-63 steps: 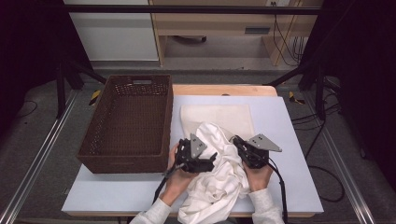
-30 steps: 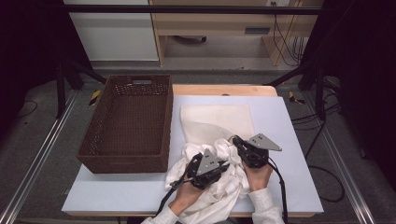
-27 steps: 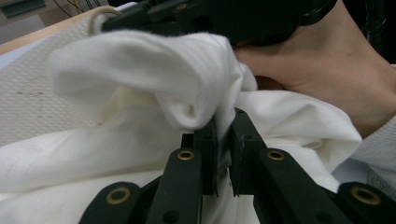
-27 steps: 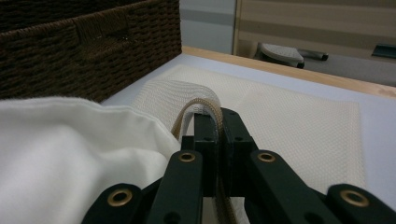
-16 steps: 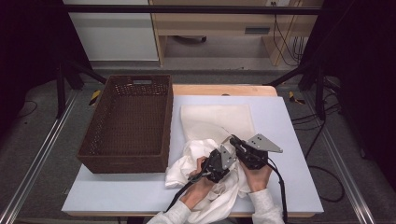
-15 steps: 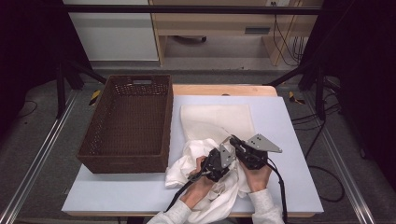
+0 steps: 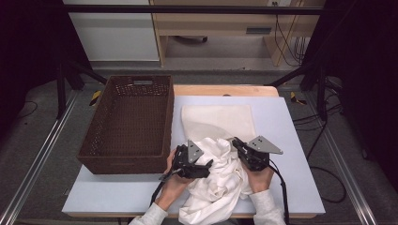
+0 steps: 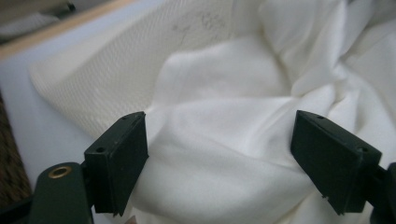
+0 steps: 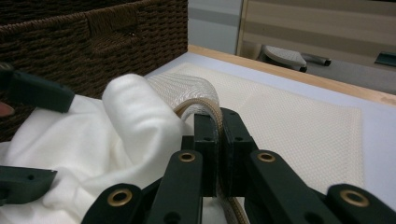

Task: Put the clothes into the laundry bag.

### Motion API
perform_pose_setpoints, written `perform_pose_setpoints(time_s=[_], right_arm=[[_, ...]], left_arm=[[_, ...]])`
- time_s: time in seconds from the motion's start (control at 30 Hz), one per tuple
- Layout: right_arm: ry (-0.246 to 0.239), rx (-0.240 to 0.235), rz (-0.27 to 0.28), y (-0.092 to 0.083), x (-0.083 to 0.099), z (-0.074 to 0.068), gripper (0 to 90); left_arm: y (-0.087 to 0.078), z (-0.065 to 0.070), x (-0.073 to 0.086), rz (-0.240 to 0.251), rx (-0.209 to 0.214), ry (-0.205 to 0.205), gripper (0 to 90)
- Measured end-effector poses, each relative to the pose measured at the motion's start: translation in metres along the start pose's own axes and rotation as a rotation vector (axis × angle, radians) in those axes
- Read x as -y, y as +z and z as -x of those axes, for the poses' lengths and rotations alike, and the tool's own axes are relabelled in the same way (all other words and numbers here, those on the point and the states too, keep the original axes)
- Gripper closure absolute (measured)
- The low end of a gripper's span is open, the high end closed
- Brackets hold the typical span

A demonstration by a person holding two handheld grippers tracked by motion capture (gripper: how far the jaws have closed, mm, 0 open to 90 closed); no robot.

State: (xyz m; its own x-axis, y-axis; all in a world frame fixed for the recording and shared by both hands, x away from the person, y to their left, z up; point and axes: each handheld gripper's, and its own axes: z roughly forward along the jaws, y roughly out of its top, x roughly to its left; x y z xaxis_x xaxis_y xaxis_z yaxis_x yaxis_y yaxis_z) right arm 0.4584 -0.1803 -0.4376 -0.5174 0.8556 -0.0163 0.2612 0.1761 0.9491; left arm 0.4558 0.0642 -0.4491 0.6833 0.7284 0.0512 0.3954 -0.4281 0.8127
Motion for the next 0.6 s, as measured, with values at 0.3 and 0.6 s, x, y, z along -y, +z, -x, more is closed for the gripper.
perform_pose_setpoints(time_s=[0.3, 0.6], right_arm=[[0.016, 0.007, -0.017, 0.002, 0.001, 0.002, 86.7], [0.044, -0.004, -0.012, 0.002, 0.001, 0.004, 86.8]], left_arm=[[0.021, -0.006, 0.013, -0.052, 0.135, -0.083, 74.1], [-0.021, 0.006, -0.001, 0.142, 0.222, -0.091, 81.7]])
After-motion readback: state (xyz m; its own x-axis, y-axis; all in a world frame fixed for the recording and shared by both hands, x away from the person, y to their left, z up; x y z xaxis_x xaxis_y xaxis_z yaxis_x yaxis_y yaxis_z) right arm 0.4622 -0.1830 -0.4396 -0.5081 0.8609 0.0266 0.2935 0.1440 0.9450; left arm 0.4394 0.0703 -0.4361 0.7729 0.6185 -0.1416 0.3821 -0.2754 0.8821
